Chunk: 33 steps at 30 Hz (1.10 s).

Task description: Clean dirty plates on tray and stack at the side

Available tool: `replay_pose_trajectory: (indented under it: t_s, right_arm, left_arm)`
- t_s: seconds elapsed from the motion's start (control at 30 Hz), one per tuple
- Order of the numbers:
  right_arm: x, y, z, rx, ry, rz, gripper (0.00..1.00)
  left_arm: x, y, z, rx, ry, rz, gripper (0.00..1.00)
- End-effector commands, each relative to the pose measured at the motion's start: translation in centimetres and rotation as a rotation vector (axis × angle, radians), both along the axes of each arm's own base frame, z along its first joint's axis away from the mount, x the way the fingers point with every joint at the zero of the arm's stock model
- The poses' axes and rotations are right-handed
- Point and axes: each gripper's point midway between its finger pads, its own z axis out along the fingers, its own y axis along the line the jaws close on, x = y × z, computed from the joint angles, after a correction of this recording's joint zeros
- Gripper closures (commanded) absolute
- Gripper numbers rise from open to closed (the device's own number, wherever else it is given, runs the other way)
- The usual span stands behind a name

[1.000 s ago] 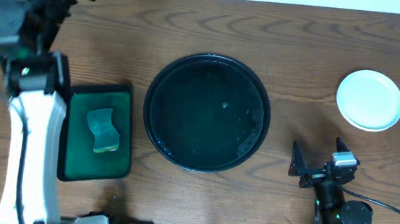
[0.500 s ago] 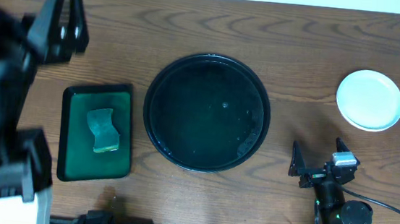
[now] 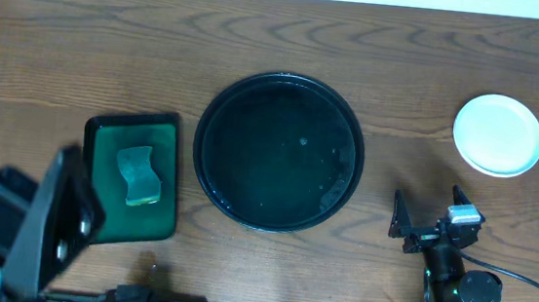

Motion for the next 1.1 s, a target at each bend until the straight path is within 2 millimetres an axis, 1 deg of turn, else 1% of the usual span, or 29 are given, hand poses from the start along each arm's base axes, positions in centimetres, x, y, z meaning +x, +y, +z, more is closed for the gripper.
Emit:
replay_pose_trajectory:
  t_s: [0.0, 0.1, 0.2, 0.27, 0.33, 0.53, 0.67, 0.77, 0.9, 1.07]
  right_arm:
    - [0.0, -0.1, 0.0, -0.008, -0.002, -0.003, 0.01]
    - [0.0, -0.1, 0.0, -0.008, -0.002, -0.002, 0.01]
    - [0.0, -0.1, 0.0, -0.008, -0.002, -0.002, 0.01]
    - [0.0, -0.1, 0.0, -0.008, -0.002, -0.002, 0.01]
    - [0.0, -0.1, 0.0, -0.008, -0.002, -0.003, 0.01]
    - [0.0, -0.1, 0.0, -0.008, -0.002, -0.002, 0.01]
    - [0.0, -0.1, 0.0, -0.008, -0.002, -0.002, 0.01]
    - [0.0, -0.1, 0.0, -0.008, -0.002, -0.002, 0.01]
    - [0.0, -0.1, 0.0, -0.008, -0.002, -0.002, 0.01]
    - [0.0, -0.1, 0.0, -0.008, -0.002, -0.002, 0.01]
  left_arm:
    - [-2.4, -0.4, 0.3, 0.0, -0.038, -0.004, 0.17]
    - [-3.9, -0.7, 0.1, 0.0, -0.042, -0.004, 0.17]
    - [-5.0, -0.9, -0.4, -0.005, -0.019, -0.003, 0.17]
    - [-5.3, -0.6, -1.2, -0.036, 0.031, 0.007, 0.17]
    - [-4.9, 0.3, -2.2, -0.096, 0.11, 0.028, 0.17]
    - [-3.5, 3.8, -7.8, -0.29, 0.377, 0.168, 0.17]
    - [-3.4, 6.3, -11.9, -0.406, 0.522, 0.273, 0.17]
    - [-3.8, 7.6, -14.6, -0.461, 0.602, 0.336, 0.17]
    - [-5.0, 8.8, -18.0, -0.511, 0.676, 0.403, 0.17]
    - [-6.1, 9.4, -20.8, -0.537, 0.679, 0.434, 0.17]
